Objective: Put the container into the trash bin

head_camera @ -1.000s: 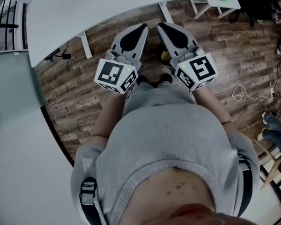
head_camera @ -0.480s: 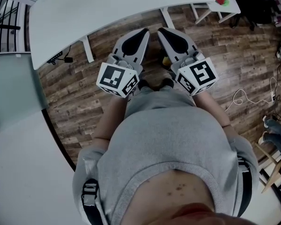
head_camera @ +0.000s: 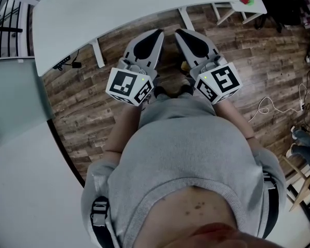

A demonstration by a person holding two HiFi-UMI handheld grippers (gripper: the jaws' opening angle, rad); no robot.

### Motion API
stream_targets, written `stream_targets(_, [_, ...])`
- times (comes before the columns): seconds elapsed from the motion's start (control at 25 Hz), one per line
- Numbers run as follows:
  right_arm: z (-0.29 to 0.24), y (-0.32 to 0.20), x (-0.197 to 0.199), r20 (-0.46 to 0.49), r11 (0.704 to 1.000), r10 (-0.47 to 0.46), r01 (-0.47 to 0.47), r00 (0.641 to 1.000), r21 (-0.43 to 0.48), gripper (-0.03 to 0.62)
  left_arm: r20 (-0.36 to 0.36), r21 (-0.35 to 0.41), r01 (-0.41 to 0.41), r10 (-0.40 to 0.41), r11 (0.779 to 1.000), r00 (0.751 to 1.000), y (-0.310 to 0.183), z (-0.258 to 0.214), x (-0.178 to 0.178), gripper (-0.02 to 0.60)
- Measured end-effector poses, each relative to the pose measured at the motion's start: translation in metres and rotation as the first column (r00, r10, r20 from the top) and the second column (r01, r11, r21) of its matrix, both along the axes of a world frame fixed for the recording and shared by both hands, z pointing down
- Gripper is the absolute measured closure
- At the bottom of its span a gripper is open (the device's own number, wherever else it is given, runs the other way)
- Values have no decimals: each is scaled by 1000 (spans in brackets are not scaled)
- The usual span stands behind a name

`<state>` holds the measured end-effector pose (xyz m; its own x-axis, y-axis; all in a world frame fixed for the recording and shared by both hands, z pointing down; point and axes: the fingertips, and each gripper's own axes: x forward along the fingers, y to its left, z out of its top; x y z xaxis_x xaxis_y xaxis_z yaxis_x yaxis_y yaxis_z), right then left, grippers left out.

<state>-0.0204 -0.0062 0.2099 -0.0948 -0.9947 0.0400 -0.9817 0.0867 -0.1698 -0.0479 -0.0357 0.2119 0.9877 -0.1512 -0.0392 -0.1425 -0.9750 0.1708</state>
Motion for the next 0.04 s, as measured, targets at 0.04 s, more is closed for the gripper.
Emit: stream_targets(0.04, [-1, -1, 0, -3, 1000, 2, -2, 1000, 1, 523, -1, 1, 1, -1, 1000, 1000, -1, 0, -1, 572])
